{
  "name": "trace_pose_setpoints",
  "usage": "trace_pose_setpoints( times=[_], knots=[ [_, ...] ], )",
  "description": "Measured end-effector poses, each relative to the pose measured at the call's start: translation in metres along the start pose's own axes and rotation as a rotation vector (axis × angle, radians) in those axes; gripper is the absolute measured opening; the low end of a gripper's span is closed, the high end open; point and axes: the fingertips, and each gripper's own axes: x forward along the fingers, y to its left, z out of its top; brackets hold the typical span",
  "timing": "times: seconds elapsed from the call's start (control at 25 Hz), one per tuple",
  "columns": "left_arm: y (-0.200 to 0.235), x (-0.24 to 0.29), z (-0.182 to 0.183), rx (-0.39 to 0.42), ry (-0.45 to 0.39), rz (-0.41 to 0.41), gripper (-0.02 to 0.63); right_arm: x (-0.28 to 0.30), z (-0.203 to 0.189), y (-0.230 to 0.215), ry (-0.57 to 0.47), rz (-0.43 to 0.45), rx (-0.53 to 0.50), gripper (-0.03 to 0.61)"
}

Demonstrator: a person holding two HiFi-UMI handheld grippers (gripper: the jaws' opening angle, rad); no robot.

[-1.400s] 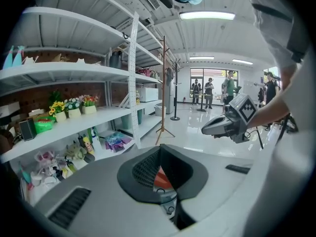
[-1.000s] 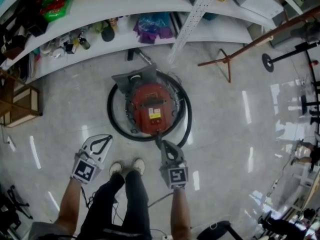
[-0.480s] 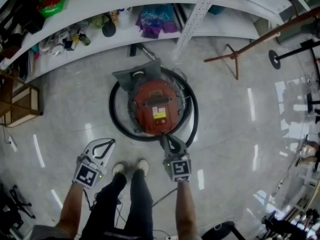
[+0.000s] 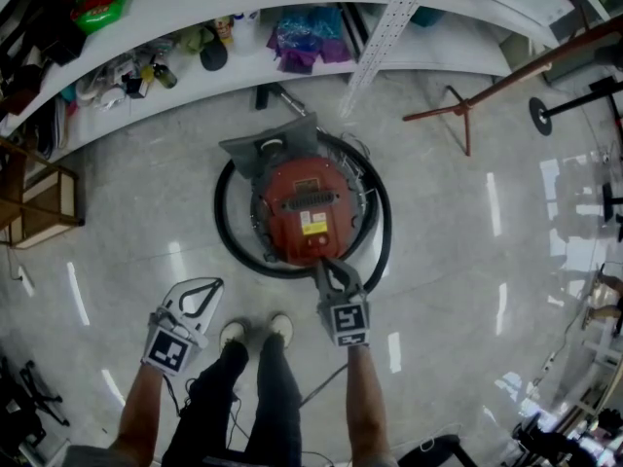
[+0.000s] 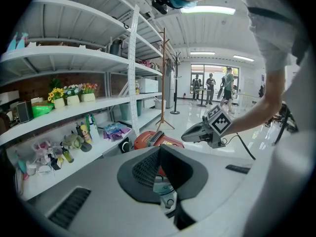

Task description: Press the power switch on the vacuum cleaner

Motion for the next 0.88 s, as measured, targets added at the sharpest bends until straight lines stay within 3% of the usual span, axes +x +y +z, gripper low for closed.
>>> trace_pose_setpoints(
  times=[0.88],
  knots=[
    [0.003,0.008,-0.018,-0.02,0.024,0.002,0.006,0.043,-0.025,-0.032,0.03,-0.046,0.021,0.011]
  ],
)
